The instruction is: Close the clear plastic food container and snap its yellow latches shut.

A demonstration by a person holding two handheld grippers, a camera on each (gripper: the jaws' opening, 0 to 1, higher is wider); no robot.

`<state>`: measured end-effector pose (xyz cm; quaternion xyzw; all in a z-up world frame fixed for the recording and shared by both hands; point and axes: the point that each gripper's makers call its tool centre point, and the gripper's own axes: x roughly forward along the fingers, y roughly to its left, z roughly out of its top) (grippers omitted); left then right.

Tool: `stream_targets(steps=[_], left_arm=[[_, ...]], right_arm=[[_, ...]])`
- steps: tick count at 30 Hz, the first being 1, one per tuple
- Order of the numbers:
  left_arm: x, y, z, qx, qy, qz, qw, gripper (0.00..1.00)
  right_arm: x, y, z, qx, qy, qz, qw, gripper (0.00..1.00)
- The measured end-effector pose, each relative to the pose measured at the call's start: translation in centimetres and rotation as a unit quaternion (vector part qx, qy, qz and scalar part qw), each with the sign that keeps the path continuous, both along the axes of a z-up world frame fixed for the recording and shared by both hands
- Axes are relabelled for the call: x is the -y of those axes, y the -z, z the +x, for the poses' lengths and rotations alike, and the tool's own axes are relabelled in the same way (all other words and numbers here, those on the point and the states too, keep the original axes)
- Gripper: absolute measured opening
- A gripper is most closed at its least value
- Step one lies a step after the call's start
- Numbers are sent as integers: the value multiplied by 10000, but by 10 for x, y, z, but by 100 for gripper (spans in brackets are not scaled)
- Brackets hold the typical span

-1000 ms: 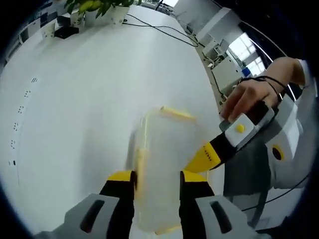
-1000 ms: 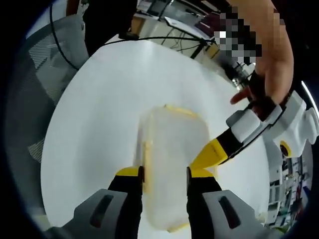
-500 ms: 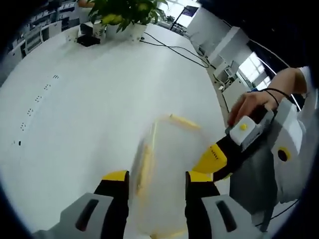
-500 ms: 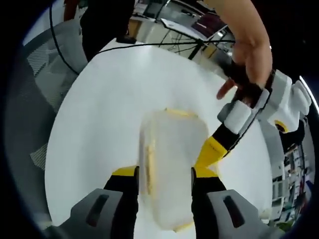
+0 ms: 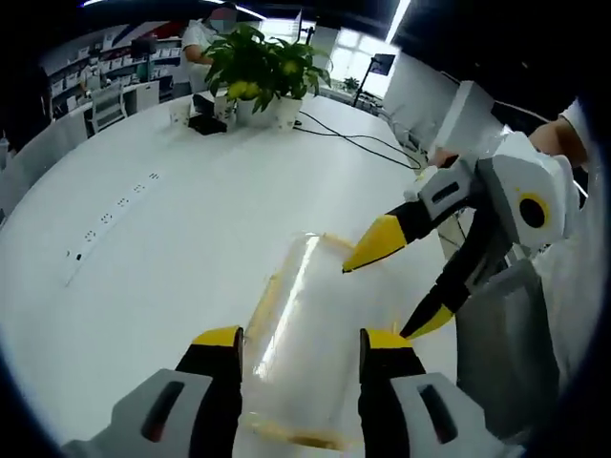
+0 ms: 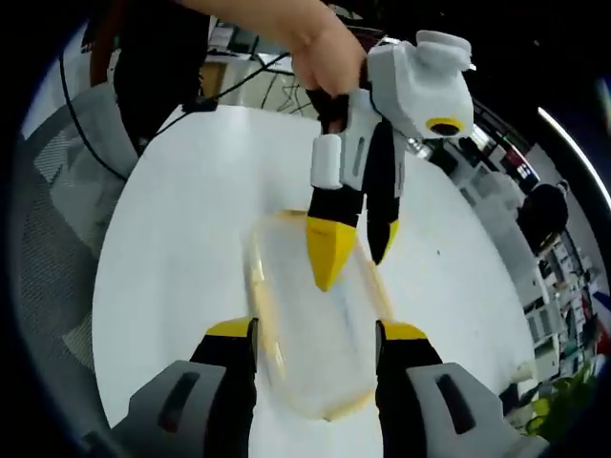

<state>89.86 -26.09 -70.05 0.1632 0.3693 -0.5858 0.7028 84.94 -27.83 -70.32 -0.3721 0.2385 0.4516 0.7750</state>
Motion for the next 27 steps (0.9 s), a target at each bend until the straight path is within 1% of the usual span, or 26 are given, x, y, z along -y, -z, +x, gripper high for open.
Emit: stream_targets(steps=[2, 3, 6, 9, 10, 12, 14, 16, 18, 20, 21, 23, 24, 25, 27], left_arm=[[-1, -4, -1, 173, -23, -67, 9998, 43], [-2, -6, 0, 214, -76, -114, 9997, 43], [-5, -10, 2, 371, -267, -230, 9987, 45], [-14, -12, 6, 648, -541, -297, 9960, 48], [-16, -13, 5, 631, -632, -352, 9954, 49], [-22, -15, 5, 732, -888, -496, 9921, 49], [-29, -15, 2, 857, -1046, -492, 9896, 50], [-32, -14, -4, 952, -1215, -607, 9861, 51], [-36, -12, -8, 1012, -1309, -674, 9839, 52], [-41, -8, -11, 1089, -1535, -745, 9793, 52], [-42, -7, -13, 1110, -1586, -767, 9781, 53], [-45, -8, -18, 1242, -1755, -887, 9726, 54], [-47, -6, -20, 1275, -1834, -894, 9706, 55], [-48, -4, -23, 1273, -1870, -897, 9699, 55], [-50, -2, -25, 1322, -2006, -930, 9663, 56]], right_arm=[[1, -1, 0, 20, 19, 5, 10000, 46], [2, -2, 0, 21, 41, 31, 10000, 47], [4, -3, 1, -22, 144, 137, 9998, 49], [8, -4, 3, -31, 249, 208, 9995, 51], [9, -5, 3, -53, 291, 257, 9992, 52], [11, -4, 3, -112, 387, 334, 9986, 56], [15, -2, 3, -207, 547, 437, 9973, 59], [19, -1, 4, -267, 745, 574, 9952, 61], [23, 0, 5, -285, 829, 623, 9942, 63], [28, 4, 6, -329, 971, 641, 9927, 64], [30, 6, 6, -356, 1026, 649, 9920, 64], [34, 10, 5, -431, 1160, 718, 9897, 65], [36, 11, 4, -467, 1225, 747, 9886, 65], [36, 13, 4, -501, 1244, 751, 9881, 65], [38, 17, 4, -528, 1264, 735, 9878, 66]])
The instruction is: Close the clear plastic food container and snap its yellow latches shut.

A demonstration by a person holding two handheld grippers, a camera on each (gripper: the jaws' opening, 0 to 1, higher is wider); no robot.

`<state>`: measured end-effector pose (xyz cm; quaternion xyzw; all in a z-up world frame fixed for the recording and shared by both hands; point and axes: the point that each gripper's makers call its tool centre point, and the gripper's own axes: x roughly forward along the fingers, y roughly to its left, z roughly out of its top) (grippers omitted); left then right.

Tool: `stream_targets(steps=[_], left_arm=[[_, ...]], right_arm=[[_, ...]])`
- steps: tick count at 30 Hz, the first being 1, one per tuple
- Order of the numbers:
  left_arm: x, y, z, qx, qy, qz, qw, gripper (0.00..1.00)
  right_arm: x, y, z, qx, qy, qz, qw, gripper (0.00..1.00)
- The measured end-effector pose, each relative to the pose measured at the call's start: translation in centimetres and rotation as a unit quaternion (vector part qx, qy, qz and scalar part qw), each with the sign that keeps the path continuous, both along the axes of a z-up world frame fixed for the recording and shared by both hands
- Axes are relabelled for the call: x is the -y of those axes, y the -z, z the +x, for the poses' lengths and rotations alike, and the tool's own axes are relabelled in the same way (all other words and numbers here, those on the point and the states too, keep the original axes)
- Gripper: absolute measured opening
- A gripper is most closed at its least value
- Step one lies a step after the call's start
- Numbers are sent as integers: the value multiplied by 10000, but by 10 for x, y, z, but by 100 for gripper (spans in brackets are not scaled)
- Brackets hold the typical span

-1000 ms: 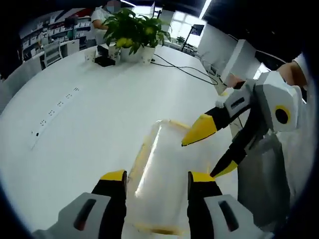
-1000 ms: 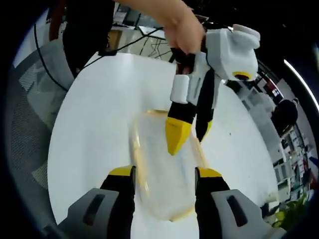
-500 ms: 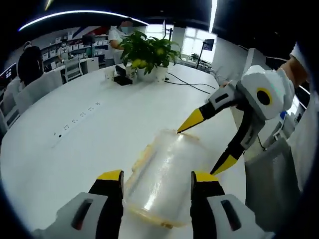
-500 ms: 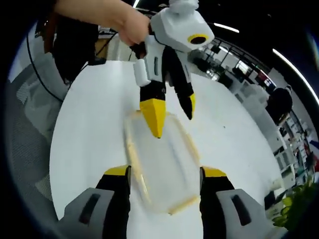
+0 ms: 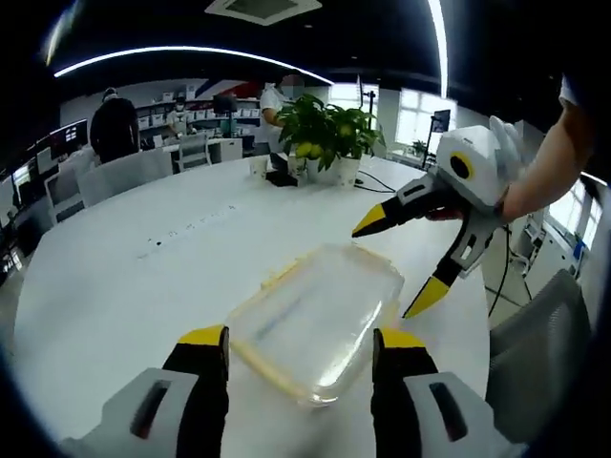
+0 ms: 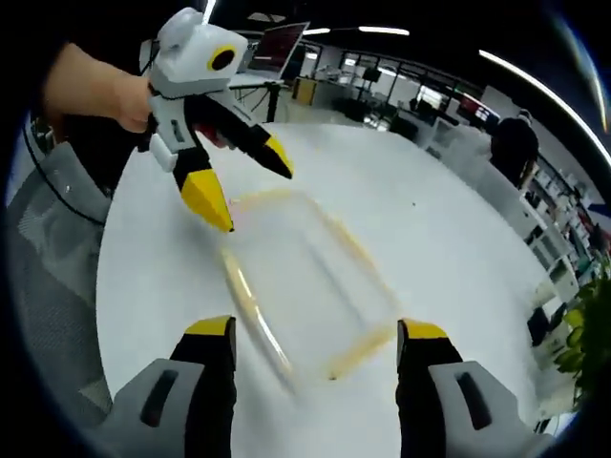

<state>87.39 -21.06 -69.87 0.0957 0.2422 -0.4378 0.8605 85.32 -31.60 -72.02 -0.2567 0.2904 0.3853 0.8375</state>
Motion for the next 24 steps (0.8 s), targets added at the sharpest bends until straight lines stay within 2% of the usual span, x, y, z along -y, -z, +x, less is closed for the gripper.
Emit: stream_targets(steps=[13, 14, 15, 21, 24], left_arm=[[-6, 17, -6, 116, -304, -9, 9995, 57], [-5, 15, -5, 110, -351, -148, 9992, 57], [-6, 16, -5, 95, -375, -150, 9991, 57], [-3, 15, -10, 197, -274, -194, 9992, 55], [-2, 19, -15, 177, -200, -178, 9995, 54]], right_arm=[[7, 18, 7, -129, 266, 68, 9995, 64], [7, 19, 7, -132, 269, 69, 9995, 64], [8, 21, 7, -146, 277, 67, 9995, 64], [6, 31, 3, -208, 202, 23, 9996, 64], [7, 34, 3, -195, 175, -46, 9996, 62]])
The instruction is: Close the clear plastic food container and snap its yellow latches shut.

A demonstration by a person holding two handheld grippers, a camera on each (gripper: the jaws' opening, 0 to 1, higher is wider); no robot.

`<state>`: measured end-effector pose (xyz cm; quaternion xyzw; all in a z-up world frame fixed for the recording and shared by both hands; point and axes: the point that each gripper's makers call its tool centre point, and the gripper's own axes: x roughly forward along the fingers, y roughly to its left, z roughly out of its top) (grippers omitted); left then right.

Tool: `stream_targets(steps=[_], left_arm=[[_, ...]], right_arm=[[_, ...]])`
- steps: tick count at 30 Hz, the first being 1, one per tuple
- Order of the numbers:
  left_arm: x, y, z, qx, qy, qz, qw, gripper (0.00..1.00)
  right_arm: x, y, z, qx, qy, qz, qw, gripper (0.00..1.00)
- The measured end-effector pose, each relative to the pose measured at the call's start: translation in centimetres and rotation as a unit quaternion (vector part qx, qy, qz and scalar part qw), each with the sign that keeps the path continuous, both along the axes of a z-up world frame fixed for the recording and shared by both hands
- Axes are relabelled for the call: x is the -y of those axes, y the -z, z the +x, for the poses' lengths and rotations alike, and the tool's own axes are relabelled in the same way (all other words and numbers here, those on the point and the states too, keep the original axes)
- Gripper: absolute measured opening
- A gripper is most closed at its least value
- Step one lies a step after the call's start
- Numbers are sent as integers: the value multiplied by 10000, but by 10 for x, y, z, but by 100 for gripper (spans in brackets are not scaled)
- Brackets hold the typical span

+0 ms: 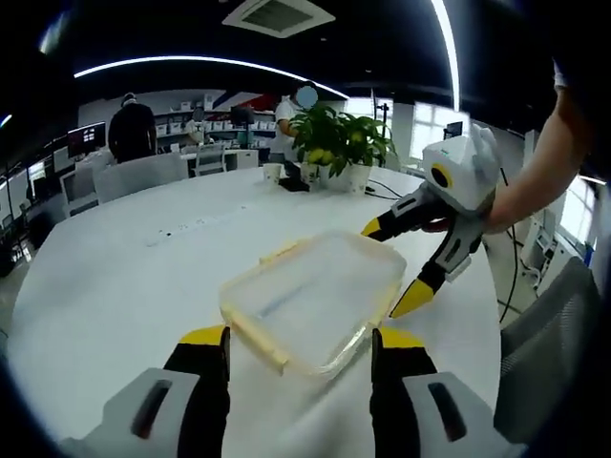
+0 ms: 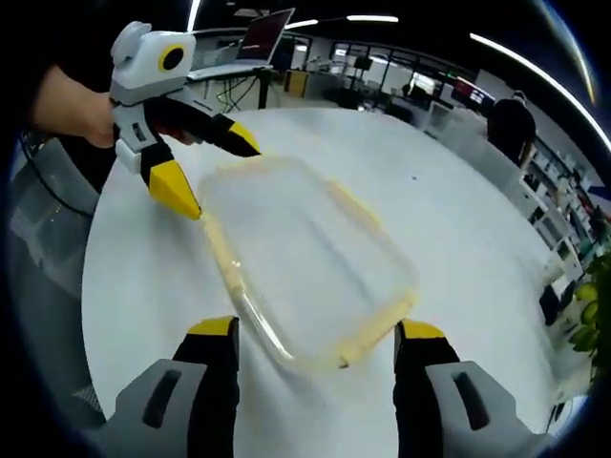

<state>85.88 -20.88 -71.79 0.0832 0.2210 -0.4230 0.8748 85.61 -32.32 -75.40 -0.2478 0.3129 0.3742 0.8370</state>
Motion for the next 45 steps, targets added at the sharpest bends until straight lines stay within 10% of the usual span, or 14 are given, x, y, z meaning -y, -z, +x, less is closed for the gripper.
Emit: stream_targets(steps=[23, 45], left_arm=[[-5, 16, 5, 339, 122, 532, 9979, 46], [-76, 18, 13, 418, 59, 933, 9947, 46]], right_arm=[[1, 1, 4, 257, -62, -273, 9993, 54], [-68, -4, 9, 364, -79, -92, 9993, 48]])
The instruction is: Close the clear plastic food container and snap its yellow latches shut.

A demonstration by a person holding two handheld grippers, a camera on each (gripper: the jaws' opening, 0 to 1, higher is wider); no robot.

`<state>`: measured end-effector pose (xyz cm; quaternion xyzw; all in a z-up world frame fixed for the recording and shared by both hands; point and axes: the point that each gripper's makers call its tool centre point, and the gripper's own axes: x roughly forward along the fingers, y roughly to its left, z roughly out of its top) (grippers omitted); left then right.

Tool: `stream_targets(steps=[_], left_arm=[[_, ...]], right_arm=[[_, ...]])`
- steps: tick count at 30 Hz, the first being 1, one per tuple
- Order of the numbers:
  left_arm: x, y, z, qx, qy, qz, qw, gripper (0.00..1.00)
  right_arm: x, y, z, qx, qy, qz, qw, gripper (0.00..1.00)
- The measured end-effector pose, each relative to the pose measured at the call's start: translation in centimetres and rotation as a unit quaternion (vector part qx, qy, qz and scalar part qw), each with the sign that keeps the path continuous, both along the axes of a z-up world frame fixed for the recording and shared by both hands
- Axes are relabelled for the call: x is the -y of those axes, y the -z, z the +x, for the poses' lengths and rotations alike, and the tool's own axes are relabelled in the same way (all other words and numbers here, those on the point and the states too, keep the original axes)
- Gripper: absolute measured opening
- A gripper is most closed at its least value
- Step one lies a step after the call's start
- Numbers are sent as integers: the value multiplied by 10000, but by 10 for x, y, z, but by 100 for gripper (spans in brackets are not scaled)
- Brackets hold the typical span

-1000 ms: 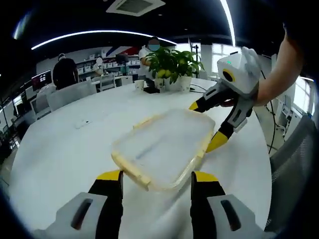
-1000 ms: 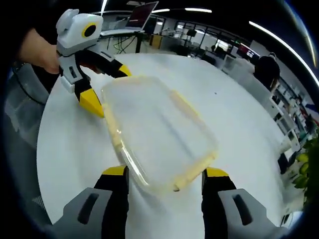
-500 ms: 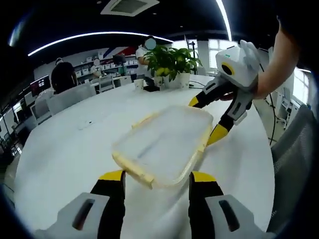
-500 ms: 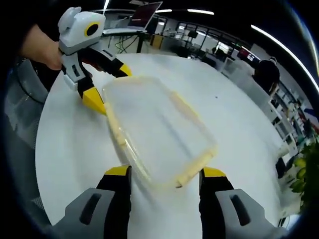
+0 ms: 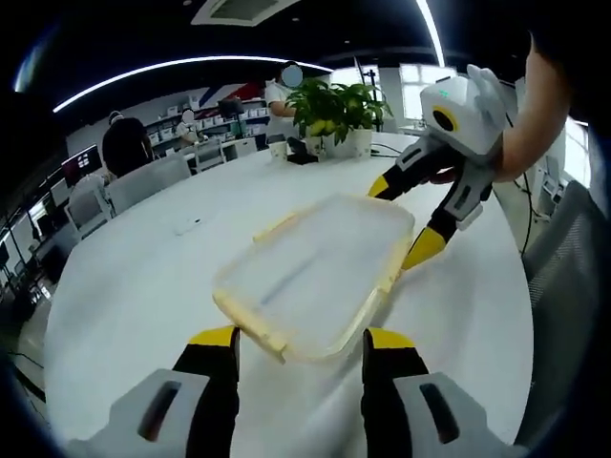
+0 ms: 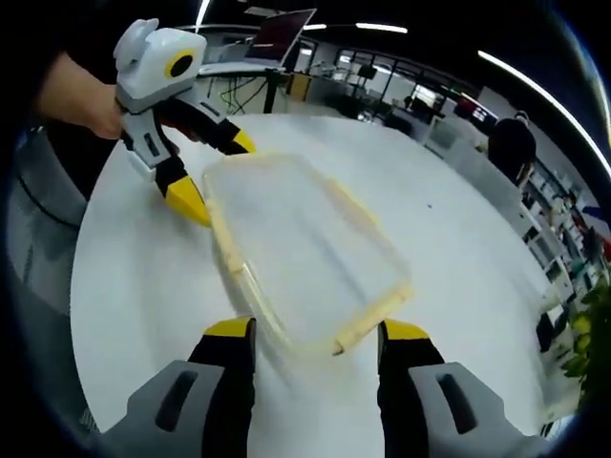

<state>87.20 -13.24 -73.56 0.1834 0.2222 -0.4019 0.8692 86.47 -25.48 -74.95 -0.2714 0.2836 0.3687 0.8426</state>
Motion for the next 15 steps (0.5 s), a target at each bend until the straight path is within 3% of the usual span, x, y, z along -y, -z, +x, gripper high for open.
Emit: stream_targets(steps=[7, 15], left_arm=[[-10, 1, 2, 9, -108, -2, 9999, 46], [-13, -1, 1, -58, -342, -62, 9994, 44]], right_arm=[[-10, 0, 2, -8, 10, 27, 10000, 48], [-4, -6, 1, -130, 218, 175, 9995, 48]])
